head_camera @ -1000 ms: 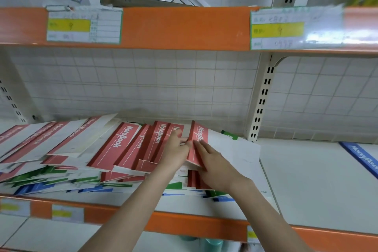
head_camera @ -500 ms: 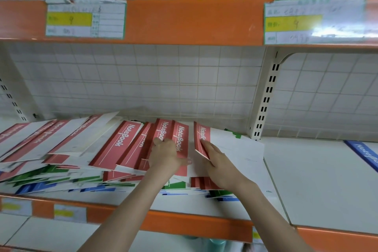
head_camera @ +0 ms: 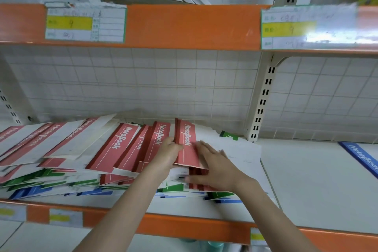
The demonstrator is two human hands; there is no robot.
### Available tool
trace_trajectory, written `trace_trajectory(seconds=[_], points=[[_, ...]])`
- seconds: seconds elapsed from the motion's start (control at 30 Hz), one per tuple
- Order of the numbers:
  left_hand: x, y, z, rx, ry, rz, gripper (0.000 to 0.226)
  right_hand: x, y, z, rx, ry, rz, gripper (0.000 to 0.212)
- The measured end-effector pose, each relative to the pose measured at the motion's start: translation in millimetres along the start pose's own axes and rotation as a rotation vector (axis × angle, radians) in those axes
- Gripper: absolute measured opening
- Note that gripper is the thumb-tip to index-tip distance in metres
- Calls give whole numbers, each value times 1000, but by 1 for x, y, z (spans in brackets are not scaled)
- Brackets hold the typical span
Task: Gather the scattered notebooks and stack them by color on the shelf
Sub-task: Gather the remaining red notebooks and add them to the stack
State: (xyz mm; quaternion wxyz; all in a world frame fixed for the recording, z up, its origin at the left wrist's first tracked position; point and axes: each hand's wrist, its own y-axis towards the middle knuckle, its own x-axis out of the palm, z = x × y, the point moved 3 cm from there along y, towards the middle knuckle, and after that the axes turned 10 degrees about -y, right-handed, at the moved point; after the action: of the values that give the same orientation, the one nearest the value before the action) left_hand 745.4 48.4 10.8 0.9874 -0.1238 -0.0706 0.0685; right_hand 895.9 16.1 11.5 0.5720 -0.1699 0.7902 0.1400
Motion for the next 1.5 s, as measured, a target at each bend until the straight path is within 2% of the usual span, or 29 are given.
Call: trace_trajectory(seconds=[0.07,0.17,0.37,0.47,0.53,0.67,0.73,0.87,0.97,1.1,1.2,1.33,1.4,1.5], points=[[-9,2,2,59,30,65,24,4,-5,12,74,-62,-79,121],[-23,6,5,121,46,158,27,8,-10,20,113,-61,-169,126],[-33,9,3,145,27,202,33,-2,-12,19,139,-4,-277,120],[-35,9,1,157,-18,219,25,-8,-14,20,144,40,-313,109],[-36,9,0,163,-76,236,22,-13,-13,22,176,142,-251,90],[-39,7,0,163,-118,269,25,-24,-8,25,323,324,64,41],[-37,4,2,193,-37,243,24,-24,-4,26,361,403,161,29],[-23,-2,1,208,155,100,30,-26,-1,19,378,512,214,17],[-11,-5,-4,168,223,42,42,-27,2,1,318,510,208,17],[8,-10,-9,202,177,-18,21,-20,7,-28,255,474,205,33],[11,-10,-10,228,136,-20,24,-15,12,-38,233,470,183,37],[7,-5,-16,155,111,-48,29,-7,14,-37,240,500,94,49],[5,-4,-18,136,137,-59,25,-6,13,-30,247,517,113,43],[3,-3,-21,107,112,-41,30,-9,10,-18,262,537,155,36]])
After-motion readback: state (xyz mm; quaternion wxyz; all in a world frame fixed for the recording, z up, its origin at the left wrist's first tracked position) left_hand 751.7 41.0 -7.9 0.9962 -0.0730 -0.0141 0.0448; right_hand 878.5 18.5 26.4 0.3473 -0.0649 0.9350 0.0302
